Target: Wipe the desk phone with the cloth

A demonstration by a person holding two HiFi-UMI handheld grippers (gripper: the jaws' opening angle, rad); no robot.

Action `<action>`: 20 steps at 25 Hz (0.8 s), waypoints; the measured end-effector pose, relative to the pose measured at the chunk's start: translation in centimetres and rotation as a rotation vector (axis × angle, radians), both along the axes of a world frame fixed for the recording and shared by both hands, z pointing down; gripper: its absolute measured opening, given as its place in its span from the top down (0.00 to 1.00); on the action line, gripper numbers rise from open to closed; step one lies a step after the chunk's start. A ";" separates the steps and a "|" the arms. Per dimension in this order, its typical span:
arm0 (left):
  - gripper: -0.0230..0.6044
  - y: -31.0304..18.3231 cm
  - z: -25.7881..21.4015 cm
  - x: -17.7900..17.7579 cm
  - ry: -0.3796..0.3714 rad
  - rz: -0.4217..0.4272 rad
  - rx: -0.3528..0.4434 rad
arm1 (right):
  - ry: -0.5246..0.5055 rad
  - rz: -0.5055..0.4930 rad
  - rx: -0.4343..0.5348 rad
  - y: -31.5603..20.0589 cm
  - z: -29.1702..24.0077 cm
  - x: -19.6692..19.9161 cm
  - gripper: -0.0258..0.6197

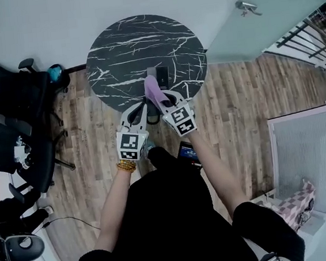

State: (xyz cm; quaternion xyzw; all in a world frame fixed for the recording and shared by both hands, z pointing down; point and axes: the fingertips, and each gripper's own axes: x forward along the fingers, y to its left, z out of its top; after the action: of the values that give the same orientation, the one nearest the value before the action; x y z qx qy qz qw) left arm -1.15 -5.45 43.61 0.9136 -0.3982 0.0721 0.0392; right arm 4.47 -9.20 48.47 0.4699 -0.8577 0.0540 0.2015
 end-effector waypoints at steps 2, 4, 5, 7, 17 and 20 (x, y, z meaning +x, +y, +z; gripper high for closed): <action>0.94 1.6 -1.3 -0.9 0.011 -0.017 0.030 | -0.044 0.037 0.048 2.3 -1.9 -1.1 0.87; 0.94 3.5 -2.0 -1.7 0.030 -0.030 0.045 | -0.072 0.078 0.093 5.0 -3.2 -1.7 0.87; 0.94 4.6 -2.2 -2.1 0.035 -0.032 0.050 | -0.086 0.099 0.107 6.4 -3.7 -2.0 0.87; 0.94 6.8 -2.2 -3.1 0.039 -0.033 0.054 | -0.108 0.137 0.129 9.5 -4.2 -2.6 0.87; 0.94 18.7 -0.7 -4.3 0.053 0.020 0.033 | -0.082 0.232 0.173 25.4 -3.6 -4.7 0.87; 0.94 21.3 -1.2 -3.6 0.057 0.061 0.053 | -0.080 0.253 0.189 28.2 -3.2 -4.6 0.87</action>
State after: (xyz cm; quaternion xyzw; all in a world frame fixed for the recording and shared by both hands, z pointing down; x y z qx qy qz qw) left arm -4.73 15.81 42.37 0.9277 -0.3706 0.0368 0.0240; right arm -0.10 19.05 45.23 0.5885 -0.8003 0.0168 0.1138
